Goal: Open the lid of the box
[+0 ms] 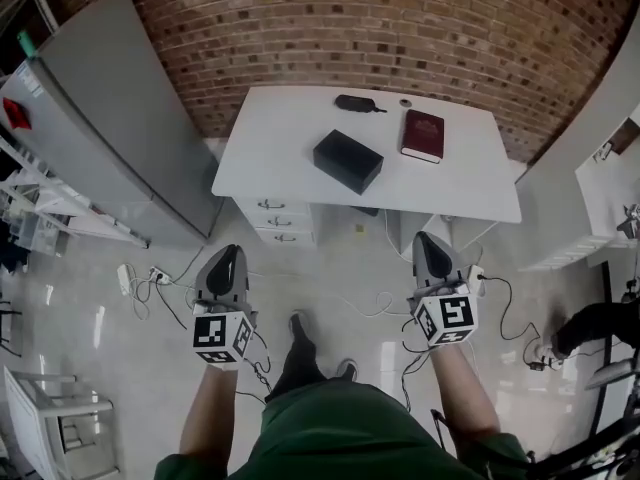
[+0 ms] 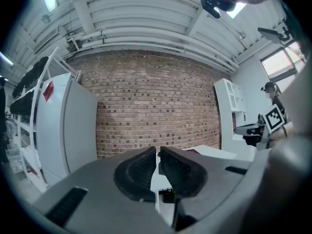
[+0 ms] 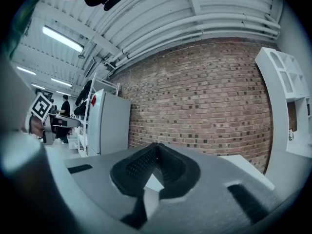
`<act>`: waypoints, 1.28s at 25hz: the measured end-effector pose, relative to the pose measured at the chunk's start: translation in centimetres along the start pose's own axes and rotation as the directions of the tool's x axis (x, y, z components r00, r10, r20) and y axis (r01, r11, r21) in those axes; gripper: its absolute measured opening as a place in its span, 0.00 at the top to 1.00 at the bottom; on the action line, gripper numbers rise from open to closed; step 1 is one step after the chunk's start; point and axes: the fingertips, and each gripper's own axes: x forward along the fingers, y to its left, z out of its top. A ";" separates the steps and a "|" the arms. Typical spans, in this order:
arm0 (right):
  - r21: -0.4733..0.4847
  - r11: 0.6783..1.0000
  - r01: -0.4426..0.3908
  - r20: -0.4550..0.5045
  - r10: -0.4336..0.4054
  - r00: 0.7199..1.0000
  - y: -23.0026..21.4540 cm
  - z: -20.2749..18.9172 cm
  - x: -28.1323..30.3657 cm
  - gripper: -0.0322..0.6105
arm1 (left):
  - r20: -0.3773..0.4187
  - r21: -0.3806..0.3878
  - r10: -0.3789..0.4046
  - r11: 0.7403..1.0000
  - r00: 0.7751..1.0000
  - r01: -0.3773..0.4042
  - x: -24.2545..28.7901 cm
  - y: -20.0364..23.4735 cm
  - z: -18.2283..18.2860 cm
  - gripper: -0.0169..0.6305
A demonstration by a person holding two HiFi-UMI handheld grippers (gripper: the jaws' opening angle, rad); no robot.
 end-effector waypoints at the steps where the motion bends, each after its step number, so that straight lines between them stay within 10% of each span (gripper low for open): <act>1: 0.002 1.000 0.003 -0.007 -0.003 1.000 -0.1 -0.4 0.8 0.95 | -0.001 -0.002 -0.005 1.000 1.000 0.005 1.0 0.4 -0.3 0.93; 19: -0.017 0.980 0.199 -0.108 -0.199 0.974 -1.8 -2.9 15.8 0.95 | -0.039 -0.016 -0.168 0.986 0.985 0.167 20.6 11.7 -3.1 0.93; 32: 0.030 0.979 0.201 -0.208 -0.190 0.959 -3.4 -8.7 22.1 0.93 | -0.090 0.022 -0.263 0.964 0.961 0.265 30.4 10.4 -6.0 0.93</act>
